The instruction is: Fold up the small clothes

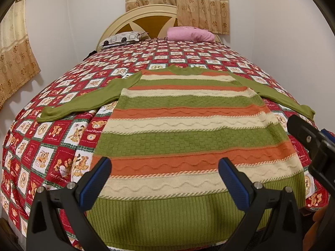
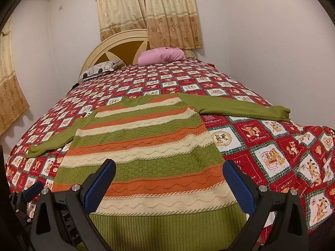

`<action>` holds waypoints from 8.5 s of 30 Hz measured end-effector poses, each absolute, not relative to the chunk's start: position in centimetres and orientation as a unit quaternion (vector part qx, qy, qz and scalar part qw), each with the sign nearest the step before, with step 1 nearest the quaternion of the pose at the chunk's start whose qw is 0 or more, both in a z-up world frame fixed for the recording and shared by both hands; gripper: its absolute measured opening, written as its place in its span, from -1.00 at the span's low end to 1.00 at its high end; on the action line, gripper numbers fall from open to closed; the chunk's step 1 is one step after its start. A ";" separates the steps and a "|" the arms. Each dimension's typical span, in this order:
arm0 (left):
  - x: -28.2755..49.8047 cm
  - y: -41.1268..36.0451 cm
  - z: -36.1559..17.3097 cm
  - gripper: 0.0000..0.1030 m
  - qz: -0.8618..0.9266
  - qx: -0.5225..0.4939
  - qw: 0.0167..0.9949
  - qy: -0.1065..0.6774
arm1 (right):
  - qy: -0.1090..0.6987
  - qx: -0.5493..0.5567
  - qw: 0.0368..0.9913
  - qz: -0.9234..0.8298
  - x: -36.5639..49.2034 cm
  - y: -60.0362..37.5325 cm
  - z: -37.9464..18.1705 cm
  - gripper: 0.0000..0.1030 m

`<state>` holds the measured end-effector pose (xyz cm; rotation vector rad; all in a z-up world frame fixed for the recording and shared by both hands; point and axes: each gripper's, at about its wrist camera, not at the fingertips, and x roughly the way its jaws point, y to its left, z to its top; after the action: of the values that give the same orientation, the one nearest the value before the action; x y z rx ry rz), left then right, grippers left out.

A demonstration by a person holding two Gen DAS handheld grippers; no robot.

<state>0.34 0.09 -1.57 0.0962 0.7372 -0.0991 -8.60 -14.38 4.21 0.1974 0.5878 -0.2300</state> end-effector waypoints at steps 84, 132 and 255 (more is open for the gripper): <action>22.0 8.1 -7.0 1.00 0.005 -0.121 0.909 0.400 | 0.328 0.217 0.908 -0.144 14.7 -35.3 8.8 -0.82; 22.3 11.7 -8.1 1.00 0.061 -0.191 0.897 0.395 | 0.396 0.025 0.917 -0.038 22.3 -19.0 -0.8 -0.07; 21.5 8.9 -6.0 1.00 0.074 -0.112 0.921 0.365 | 0.362 0.162 0.915 -0.068 18.7 -28.0 -3.0 0.25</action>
<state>21.45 8.90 -6.04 -0.2300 0.7488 0.1527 18.66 -27.97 -2.97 0.3335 0.7451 -0.1404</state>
